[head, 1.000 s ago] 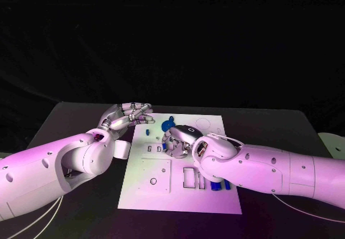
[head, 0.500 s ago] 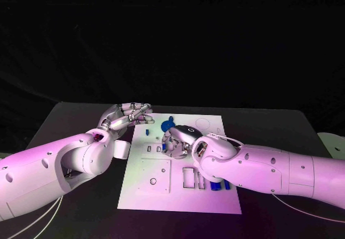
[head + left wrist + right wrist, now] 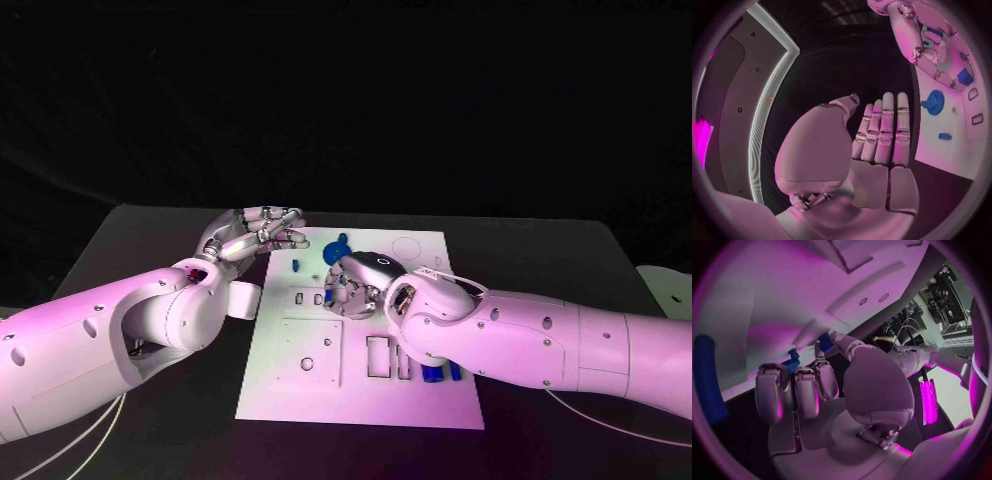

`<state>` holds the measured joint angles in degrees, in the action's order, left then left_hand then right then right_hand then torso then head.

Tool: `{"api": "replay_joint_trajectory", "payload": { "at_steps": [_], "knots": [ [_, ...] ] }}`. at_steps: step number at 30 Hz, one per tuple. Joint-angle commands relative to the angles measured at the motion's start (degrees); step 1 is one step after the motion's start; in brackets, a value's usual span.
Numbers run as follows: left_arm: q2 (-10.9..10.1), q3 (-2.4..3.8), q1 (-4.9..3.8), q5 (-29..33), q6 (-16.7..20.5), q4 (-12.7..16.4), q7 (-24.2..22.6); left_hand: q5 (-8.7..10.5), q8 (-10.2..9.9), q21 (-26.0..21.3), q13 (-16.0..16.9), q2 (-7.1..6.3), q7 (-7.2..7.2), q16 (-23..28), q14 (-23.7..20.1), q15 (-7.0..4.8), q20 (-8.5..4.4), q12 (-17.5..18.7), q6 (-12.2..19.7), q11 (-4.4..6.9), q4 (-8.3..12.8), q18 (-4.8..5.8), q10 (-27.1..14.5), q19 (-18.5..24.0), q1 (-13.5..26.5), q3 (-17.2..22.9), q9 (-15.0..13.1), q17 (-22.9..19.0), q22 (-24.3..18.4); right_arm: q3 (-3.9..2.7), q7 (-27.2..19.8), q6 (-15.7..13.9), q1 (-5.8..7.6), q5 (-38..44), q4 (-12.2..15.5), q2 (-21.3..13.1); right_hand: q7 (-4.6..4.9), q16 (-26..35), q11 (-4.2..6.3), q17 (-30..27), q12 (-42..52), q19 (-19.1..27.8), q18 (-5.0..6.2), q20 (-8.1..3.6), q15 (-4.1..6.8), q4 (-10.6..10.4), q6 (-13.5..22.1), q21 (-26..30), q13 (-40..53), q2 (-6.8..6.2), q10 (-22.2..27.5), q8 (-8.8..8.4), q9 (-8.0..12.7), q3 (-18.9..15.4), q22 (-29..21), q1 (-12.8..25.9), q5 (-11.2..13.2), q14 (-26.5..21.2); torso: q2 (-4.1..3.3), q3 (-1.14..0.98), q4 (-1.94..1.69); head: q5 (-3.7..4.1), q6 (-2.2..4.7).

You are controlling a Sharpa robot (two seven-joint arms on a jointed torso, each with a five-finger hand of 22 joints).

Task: Assemble the parts on the task board

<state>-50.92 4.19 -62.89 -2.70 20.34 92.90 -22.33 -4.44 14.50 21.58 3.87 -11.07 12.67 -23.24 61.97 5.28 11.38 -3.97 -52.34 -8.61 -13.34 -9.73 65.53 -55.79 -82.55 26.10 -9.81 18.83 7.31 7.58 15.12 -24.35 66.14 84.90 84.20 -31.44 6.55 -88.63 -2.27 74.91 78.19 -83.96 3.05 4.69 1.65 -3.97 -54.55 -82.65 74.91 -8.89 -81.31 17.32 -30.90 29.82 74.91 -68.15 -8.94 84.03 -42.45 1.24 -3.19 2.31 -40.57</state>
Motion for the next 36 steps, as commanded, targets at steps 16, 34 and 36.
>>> {"api": "replay_joint_trajectory", "payload": {
  "at_steps": [16, 34, 36],
  "knots": [
    [0.0, 0.04, -0.06, 0.1, -1.1, 0.0, 0.2, 0.34, -0.2, 0.2, 0.1, 0.10, -0.14, -0.3, -0.4, 0.16, 0.25, 0.1, 0.1, -0.11, 0.0, -0.70, -0.1, 0.2, 0.6, 0.3, -0.1, 0.1, -0.1, 0.28, -0.1, 0.8, -0.25, -0.1, -0.6, 0.1, 2.12, 0.7, -1.53, 8.8, -2.2, 1.5, -0.27, 0.91, -1.34, -0.6, 4.7, 1.7, -0.1, -2.28, 2.3, -3.44, 1.6, -1.4, 6.4, 0.9, -1.1, 4.5, -0.03, 0.03, -0.03, 0.08, 0.02],
    [0.1, 0.04, -0.05, -2.3, -4.4, -0.9, 0.8, 0.39, -0.3, 0.1, 0.1, -0.40, -0.32, -0.3, -0.6, 0.19, 0.31, 0.2, 0.2, -0.07, 0.0, -0.68, -0.1, 0.3, 1.1, 0.0, -0.1, 0.2, -0.2, 0.31, -2.4, -5.9, -0.28, -4.1, 0.8, -1.2, 5.88, 1.0, -5.25, 8.1, -6.0, 3.7, 0.54, 3.78, -4.62, -7.4, 22.9, 5.0, -4.4, -1.43, 7.4, -12.59, 9.1, -20.0, 3.9, -0.6, -0.8, 4.2, 0.05, -0.03, -0.02, -0.01, 0.02],
    [0.1, 0.04, -0.06, -3.7, -5.3, -1.3, 1.2, 0.46, -0.2, 0.3, 0.1, -0.86, -0.98, -0.8, 0.2, -0.12, 0.26, 0.2, 0.2, 0.31, -0.5, -0.78, -0.1, -0.1, 2.2, -0.8, -0.2, 0.6, -0.2, 0.29, -3.7, -7.2, -0.24, -6.1, 1.4, -1.8, 6.61, 0.9, -5.74, 8.1, -5.2, 3.6, 0.56, 4.83, -4.97, -12.3, 23.8, 5.1, -4.5, 2.47, 7.8, -12.87, 10.3, -31.6, 4.0, -6.4, -1.0, 4.2, 0.09, -0.04, 0.01, -0.13, 0.00]
  ]
}}
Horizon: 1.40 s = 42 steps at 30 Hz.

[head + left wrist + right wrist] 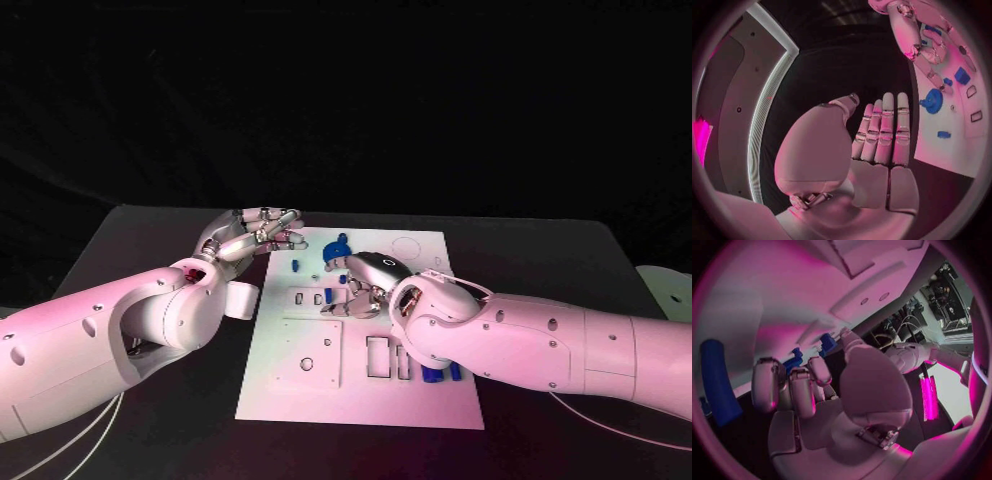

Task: Assemble the parts on the task board

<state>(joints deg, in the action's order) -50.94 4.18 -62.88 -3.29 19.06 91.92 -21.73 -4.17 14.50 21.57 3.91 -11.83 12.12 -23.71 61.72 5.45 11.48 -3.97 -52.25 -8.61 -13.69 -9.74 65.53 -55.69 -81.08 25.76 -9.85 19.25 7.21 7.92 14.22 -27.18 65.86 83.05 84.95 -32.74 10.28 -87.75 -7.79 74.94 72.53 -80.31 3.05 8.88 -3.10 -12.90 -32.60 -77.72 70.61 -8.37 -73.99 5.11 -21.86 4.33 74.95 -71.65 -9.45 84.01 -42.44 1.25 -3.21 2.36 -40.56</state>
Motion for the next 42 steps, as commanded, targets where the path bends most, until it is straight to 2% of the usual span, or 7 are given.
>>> {"api": "replay_joint_trajectory", "payload": {
  "at_steps": [1, 15, 19, 23, 31, 36, 42],
  "knots": [
    [0.2, 0.04, -0.07, -3.6, -4.4, -0.5, 0.9, 0.18, -0.2, 0.6, 0.1, -0.17, -0.58, -0.8, 1.2, -0.56, -0.04, 0.1, 0.0, 0.53, -0.3, -0.84, 0.0, -0.7, 1.1, -0.8, -0.2, 0.5, 0.0, -0.07, -3.6, -5.0, 0.08, -5.2, 1.1, -0.9, 2.85, 0.0, -0.24, 8.1, 0.6, 0.0, 0.61, 0.52, -0.33, -3.7, 1.5, 0.2, -0.2, 1.85, 0.4, -0.56, 1.2, -6.7, 4.0, -3.5, -0.1, 4.2, 0.11, -0.07, 0.05, -0.22, 0.00],
    [1.4, 0.04, -0.08, -14.4, -4.0, -4.3, 10.0, 0.15, 0.7, 13.7, 3.4, -0.28, -2.64, -24.1, 13.2, -4.75, -5.39, -4.5, -2.1, 3.73, -2.3, -0.60, 8.5, -12.8, 3.4, -5.2, -1.2, 14.6, 6.6, -0.89, -22.5, -8.7, 4.37, -25.7, 8.6, -10.7, 1.40, 0.4, 1.04, 7.2, 1.3, 0.9, 1.00, -0.26, 0.60, -2.9, -10.0, 1.6, -0.4, 6.28, 0.5, 3.99, -2.4, -6.5, 3.1, -10.0, -2.3, 3.9, 1.07, -0.36, 0.85, -0.73, 0.52],
    [1.9, 0.04, -0.15, -22.0, -6.5, -5.3, 20.5, -0.36, 2.4, 19.6, 8.6, 1.58, -3.72, -44.5, 20.5, -6.18, -6.91, -11.8, -2.0, 5.40, -2.5, -0.71, 11.9, -15.4, 4.2, -6.2, -2.3, 37.1, 10.0, -0.99, -24.7, -6.8, 6.49, -33.5, 8.6, -13.6, 0.80, 0.4, 1.59, 7.3, 1.3, 0.8, 0.98, -0.63, 1.08, -2.6, -12.0, 1.6, -0.4, 6.88, 0.4, 5.42, -2.7, -5.9, 3.1, -11.3, -2.9, 4.0, 1.50, -0.44, 1.12, -1.06, 0.54],
    [2.6, 0.05, -0.84, -30.5, -11.3, -6.3, 30.4, -0.75, 11.2, 28.5, 24.8, 2.63, -4.89, -49.6, 19.6, -7.08, -7.51, -31.4, 1.8, 6.91, -2.6, -1.04, 2.0, -10.3, 6.5, -6.9, -7.6, 41.0, 16.3, -1.04, -25.1, -5.1, 8.31, -39.4, 7.4, -16.1, 0.37, 0.5, 2.04, 7.0, 1.0, 0.8, 0.99, -1.10, 1.52, -2.9, -12.7, 1.8, -0.9, 7.40, 0.5, 6.30, -2.8, -5.5, 3.1, -11.6, -3.4, 3.9, 1.95, -0.59, 1.60, -1.45, 0.20],
    [5.6, 0.03, -2.74, -45.7, -19.7, -8.3, 43.1, -0.30, 19.4, 34.0, 30.2, 4.52, -7.07, -55.2, 23.3, -8.45, -8.65, -40.2, 0.1, 8.05, -3.1, -0.38, 3.2, -11.6, 10.9, -7.3, -13.3, 49.2, 21.3, -1.09, -25.1, -3.0, 9.62, -43.1, 3.7, -18.8, 0.12, 0.6, 2.30, 6.8, 0.8, 0.7, 0.95, -1.42, 1.80, -3.3, -13.0, 1.7, -1.3, 7.23, 0.5, 6.97, -2.8, -5.6, 3.2, -11.4, -3.9, 3.9, 2.60, -0.59, 1.90, -1.90, -0.28],
    [8.4, -0.13, -4.14, -52.6, -23.1, -10.3, 47.6, -0.06, 26.5, 42.1, 40.4, 4.97, -8.46, -59.0, 25.0, -9.43, -9.46, -51.3, 1.6, 9.13, -3.2, 1.04, 5.4, -14.5, 17.3, -10.3, -19.6, 55.1, 32.1, -1.08, -25.0, -2.5, 9.81, -43.6, 2.4, -19.8, 0.11, 0.6, 2.31, 6.8, 0.8, 0.6, 0.93, -1.44, 1.81, -3.4, -13.0, 1.7, -1.2, 7.18, 0.5, 7.01, -2.8, -5.7, 3.2, -11.3, -3.9, 3.9, 2.79, -0.63, 1.98, -1.94, -0.44],
    [11.2, -0.65, -5.95, -56.1, -24.6, -11.8, 49.3, 0.03, 29.1, 45.0, 42.8, 5.37, -8.83, -59.9, 25.3, -9.72, -9.79, -54.0, 2.9, 9.42, -3.2, 1.59, 5.7, -15.6, 19.2, -11.9, -22.7, 56.4, 36.2, -1.06, -24.9, -2.5, 9.77, -43.8, 1.8, -20.2, 0.09, 0.6, 2.33, 6.8, 0.8, 0.6, 0.92, -1.47, 1.83, -3.4, -12.9, 1.7, -1.2, 7.11, 0.4, 7.05, -2.7, -5.8, 3.3, -11.2, -3.9, 3.9, 2.96, -0.65, 2.07, -2.32, -0.66]
  ]
}}
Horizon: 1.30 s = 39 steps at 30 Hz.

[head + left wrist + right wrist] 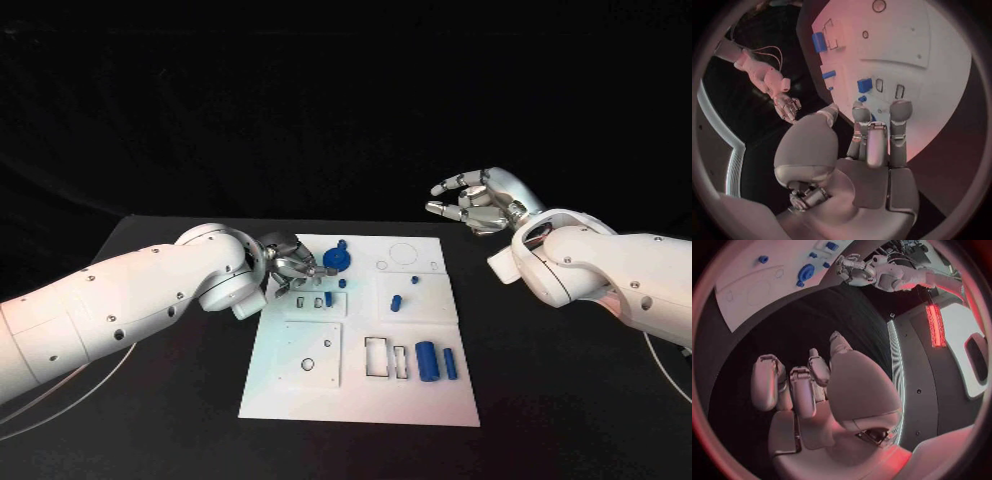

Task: Assemble the parts on the task board

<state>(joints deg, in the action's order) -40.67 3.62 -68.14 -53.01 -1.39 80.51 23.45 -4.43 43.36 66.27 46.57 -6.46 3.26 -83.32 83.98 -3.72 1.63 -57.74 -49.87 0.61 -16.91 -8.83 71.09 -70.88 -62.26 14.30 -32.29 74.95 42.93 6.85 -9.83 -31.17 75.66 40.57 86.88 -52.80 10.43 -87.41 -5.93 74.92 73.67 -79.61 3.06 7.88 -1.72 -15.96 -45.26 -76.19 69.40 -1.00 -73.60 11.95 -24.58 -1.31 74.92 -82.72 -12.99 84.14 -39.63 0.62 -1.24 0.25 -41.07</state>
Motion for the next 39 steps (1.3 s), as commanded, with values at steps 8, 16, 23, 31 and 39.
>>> {"api": "replay_joint_trajectory", "payload": {
  "at_steps": [8, 16, 23, 31, 39],
  "knots": [
    [2.2, -0.44, -2.79, -8.0, -6.5, -0.3, 5.5, 0.37, 0.6, 1.7, -3.5, 0.77, 0.23, -0.1, 2.6, -0.64, -0.26, 2.5, 2.6, 0.06, 0.0, 1.12, -3.0, -3.5, 1.0, -1.7, -2.0, 0.5, 2.9, 0.07, -0.5, 1.5, -0.10, -1.2, -0.5, -0.3, -0.07, 0.3, 0.49, 6.7, -0.3, 0.0, 0.94, -0.51, 0.48, -0.4, -0.3, 0.3, 0.0, -0.29, 0.0, 0.29, 0.0, -0.2, 3.2, 0.0, -0.5, 3.7, 0.21, -0.09, -0.04, -0.37, -0.19],
    [3.6, -1.05, -3.92, -9.6, -13.1, -1.3, 6.5, 0.13, -0.1, 6.8, -5.2, 2.63, 0.76, -2.2, 3.6, -0.40, -0.48, 3.7, 4.3, -0.35, 0.0, 2.78, -4.8, -9.1, -0.4, -1.4, -2.8, 5.1, 12.3, 0.12, -0.8, 1.0, -0.21, -1.5, -1.1, -0.2, -0.12, 0.6, 0.53, 6.1, -0.7, 0.6, 1.18, -0.60, 0.55, -0.5, -0.1, 1.2, -0.5, -0.44, 0.3, 0.51, 0.1, -0.4, 2.5, 0.4, -0.9, 3.6, 0.13, -0.27, -0.17, -0.59, -0.45],
    [5.2, -1.79, -4.80, -11.4, -16.3, -3.1, 7.1, 0.36, -0.2, 8.0, -4.1, 2.79, 0.85, -2.7, 3.9, -0.29, -0.39, 2.7, 4.3, -0.45, 0.0, 3.23, -4.4, -10.0, 0.3, -1.9, -3.1, 6.2, 14.8, 0.27, -7.3, 0.2, -0.33, -10.9, -2.3, 0.5, 0.39, 28.8, 0.00, -36.5, -27.3, 24.2, 7.04, -0.22, -0.10, -0.6, 1.5, 35.1, -26.7, -0.71, 23.2, 3.80, 0.4, 3.3, -22.2, -4.0, -3.4, -17.7, 0.11, -0.27, 0.07, -0.94, -0.59],
    [7.0, -2.34, -5.09, -12.0, -17.3, -5.1, 7.4, 0.42, -0.2, 8.6, -3.7, 2.80, 0.83, -2.8, 3.9, -0.27, -0.36, 2.2, 4.2, -0.45, 0.0, 3.41, -4.2, -10.4, 0.7, -2.3, -3.3, 6.4, 15.9, 0.45, -13.4, 0.9, -0.40, -17.4, -3.5, 1.4, 3.46, 58.9, -4.68, -50.8, -50.1, 36.3, 6.45, 5.15, -5.90, -0.4, 1.4, 56.4, -50.3, -3.97, 24.4, 1.93, 3.7, 12.4, -37.5, -4.0, -2.4, -34.8, 0.09, -0.18, -0.06, -0.86, -0.71],
    [8.1, -2.68, -5.11, -11.9, -17.1, -5.8, 7.4, 0.37, -0.1, 9.3, -2.8, 2.91, 0.74, -2.9, 3.9, -0.30, -0.36, 1.3, 4.0, -0.38, 0.0, 3.61, -3.6, -10.8, 0.8, -2.5, -3.5, 6.5, 17.1, 0.52, -14.9, 1.3, -0.74, -19.0, -4.1, 1.9, 4.30, 67.4, -4.97, -56.2, -55.9, 33.6, 7.33, 6.81, -6.62, 0.7, 0.0, 62.6, -60.0, -6.48, 20.7, -0.76, 6.4, 18.8, -45.0, -1.4, -2.0, -31.9, 0.10, -0.14, 0.00, -0.86, -0.85]
  ]
}}
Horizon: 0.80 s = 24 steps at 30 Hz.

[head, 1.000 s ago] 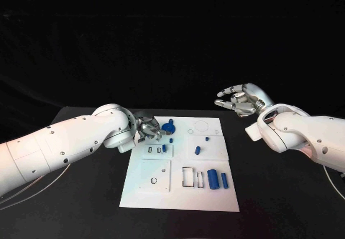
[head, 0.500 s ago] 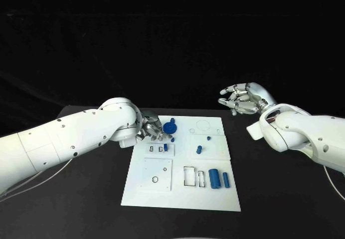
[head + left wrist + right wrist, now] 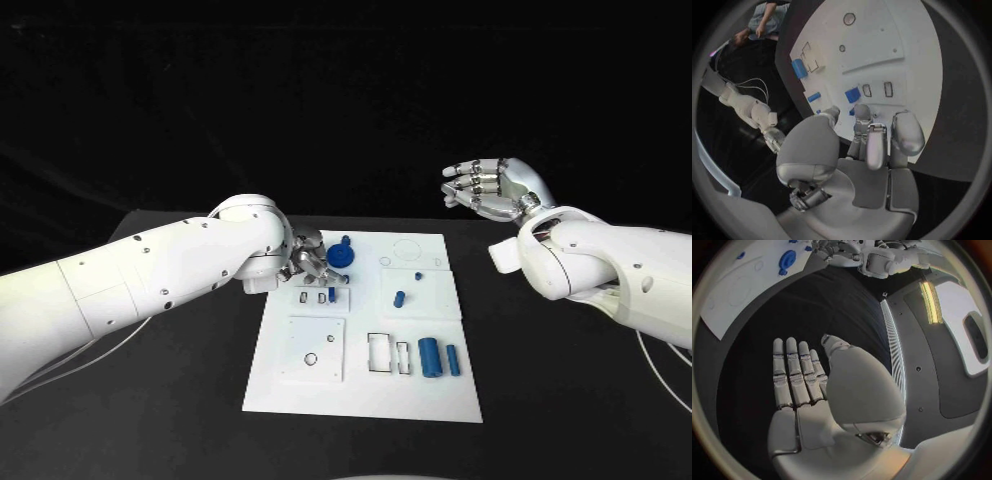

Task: Assemble the parts on the task board

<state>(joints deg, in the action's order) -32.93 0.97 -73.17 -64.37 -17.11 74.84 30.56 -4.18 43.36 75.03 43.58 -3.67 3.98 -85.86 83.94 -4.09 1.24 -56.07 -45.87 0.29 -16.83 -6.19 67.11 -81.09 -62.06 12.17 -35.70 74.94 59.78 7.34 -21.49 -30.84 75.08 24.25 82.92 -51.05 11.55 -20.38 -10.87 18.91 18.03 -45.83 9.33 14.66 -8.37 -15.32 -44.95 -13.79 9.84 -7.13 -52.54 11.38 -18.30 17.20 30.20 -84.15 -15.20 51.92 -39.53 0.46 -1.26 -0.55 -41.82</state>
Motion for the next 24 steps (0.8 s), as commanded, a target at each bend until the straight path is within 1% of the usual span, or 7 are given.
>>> {"api": "replay_joint_trajectory", "payload": {
  "at_steps": [1, 5, 8, 11, 18, 21, 24],
  "knots": [
    [0.5, -0.06, -0.08, -0.5, -1.4, -0.3, 0.3, 0.12, -0.1, 0.5, 0.2, 0.11, 0.03, -0.4, 4.0, 0.07, 0.02, -0.4, 0.0, -0.06, -0.1, 0.98, 0.4, -0.6, 0.6, -0.4, -0.1, 6.5, 0.3, 0.03, -3.3, 1.0, -0.22, -2.7, -0.2, 0.2, 3.25, 0.9, -0.11, -0.5, -0.5, -0.5, 1.08, 0.04, -0.04, 0.3, -0.3, 0.7, -1.1, -0.53, -0.5, -0.43, 0.4, 0.8, -0.9, 0.5, 0.2, 0.5, -0.01, 0.01, 0.00, -0.05, -0.10],
    [0.9, -0.38, -0.07, -0.4, -1.6, -0.9, 0.3, 0.10, -0.1, 0.5, 0.3, 0.14, 0.01, -0.4, 4.0, 0.06, 0.02, -0.5, 0.0, -0.05, -0.1, 0.98, 0.4, -0.6, 0.6, -0.4, -0.1, 6.5, 0.3, 0.04, -3.5, 1.0, -0.45, -2.9, -0.4, 0.4, 3.56, 2.5, -0.44, -1.3, -1.1, -0.6, 0.99, 0.26, -0.37, 1.1, -0.1, 1.9, -2.6, -0.89, -0.1, -1.09, 0.9, 1.7, -2.4, 1.4, 0.2, 0.4, -0.05, 0.05, -0.10, -0.07, -0.25],
    [1.3, -0.74, -0.07, -0.3, -2.1, -1.5, 0.4, 0.03, 0.0, 0.7, 0.5, 0.26, -0.02, -0.4, 4.0, 0.04, 0.01, -0.6, -0.1, -0.02, 0.0, 1.03, 0.5, -0.7, 0.6, -0.5, -0.2, 6.6, 0.6, 0.05, -3.6, 1.0, -0.57, -3.0, -0.5, 0.5, 3.72, 3.3, -0.67, -1.8, -1.4, -0.6, 0.98, 0.46, -0.62, 1.7, -0.1, 2.7, -3.4, -0.96, 0.3, -1.37, 1.2, 2.2, -3.4, 2.0, 0.2, 0.1, -0.01, 0.06, -0.07, -0.06, -0.35],
    [1.5, -0.92, -0.05, -0.2, -2.4, -1.8, 0.4, -0.01, 0.0, 0.7, 0.7, 0.34, -0.03, -0.4, 4.0, 0.03, 0.01, -0.9, -0.1, -0.01, 0.0, 1.04, 0.7, -0.7, 0.6, -0.5, -0.2, 6.6, 0.7, 0.05, -3.7, 1.1, -0.62, -3.1, -0.5, 0.5, 3.75, 3.5, -0.70, -1.9, -1.4, -0.6, 0.98, 0.50, -0.66, 1.9, -0.1, 2.9, -3.6, -0.96, 0.4, -1.43, 1.3, 2.3, -3.6, 2.2, 0.2, 0.1, -0.02, 0.06, -0.02, -0.01, -0.42],
    [1.6, -1.11, -0.04, 0.0, -2.9, -2.3, 0.4, -0.10, 0.0, 0.9, 0.8, 0.45, -0.06, -0.5, 4.0, 0.02, 0.00, -1.0, -0.2, 0.02, 0.0, 1.08, 0.7, -0.8, 0.5, -0.4, -0.3, 6.6, 1.0, 0.05, -3.8, 1.1, -0.73, -3.1, -0.7, 0.6, 3.80, 3.8, -0.75, -2.1, -1.5, -0.7, 0.98, 0.55, -0.72, 2.0, -0.1, 3.1, -3.9, -0.97, 0.4, -1.53, 1.4, 2.5, -3.9, 2.4, 0.2, 0.0, 0.01, 0.03, -0.01, 0.07, -0.41],
    [1.6, -1.14, -0.03, -0.1, -2.9, -2.4, 0.4, -0.13, 0.0, 1.0, 0.8, 0.49, -0.07, -0.5, 4.0, 0.01, 0.00, -1.0, -0.2, 0.02, 0.0, 1.11, 0.7, -0.8, 0.4, -0.4, -0.3, 6.6, 1.1, 0.06, -3.9, 1.1, -0.79, -2.9, -0.7, 0.6, 3.82, 3.8, -0.77, -2.1, -1.5, -0.7, 0.98, 0.57, -0.74, 2.1, -0.1, 3.2, -4.0, -0.99, 0.5, -1.56, 1.4, 2.5, -4.0, 2.5, 0.2, 0.0, -0.03, 0.04, -0.02, -0.07, -0.48],
    [1.7, -1.15, -0.03, -0.2, -2.9, -2.5, 0.4, -0.27, 0.0, 1.0, 0.8, 0.63, -0.10, -0.5, 4.0, -0.01, -0.01, -1.1, -0.2, 0.05, 0.0, 1.11, 0.7, -0.8, 0.3, -0.4, -0.4, 6.6, 1.1, 0.06, -3.9, 1.1, -0.88, -2.7, -0.7, 0.7, 3.84, 4.0, -0.79, -2.2, -1.5, -0.7, 0.98, 0.61, -0.78, 2.2, -0.1, 3.3, -4.1, -0.96, 0.5, -1.61, 1.5, 2.6, -4.1, 2.6, 0.1, 0.0, -0.07, 0.08, -0.06, 0.03, -0.55]
  ]
}}
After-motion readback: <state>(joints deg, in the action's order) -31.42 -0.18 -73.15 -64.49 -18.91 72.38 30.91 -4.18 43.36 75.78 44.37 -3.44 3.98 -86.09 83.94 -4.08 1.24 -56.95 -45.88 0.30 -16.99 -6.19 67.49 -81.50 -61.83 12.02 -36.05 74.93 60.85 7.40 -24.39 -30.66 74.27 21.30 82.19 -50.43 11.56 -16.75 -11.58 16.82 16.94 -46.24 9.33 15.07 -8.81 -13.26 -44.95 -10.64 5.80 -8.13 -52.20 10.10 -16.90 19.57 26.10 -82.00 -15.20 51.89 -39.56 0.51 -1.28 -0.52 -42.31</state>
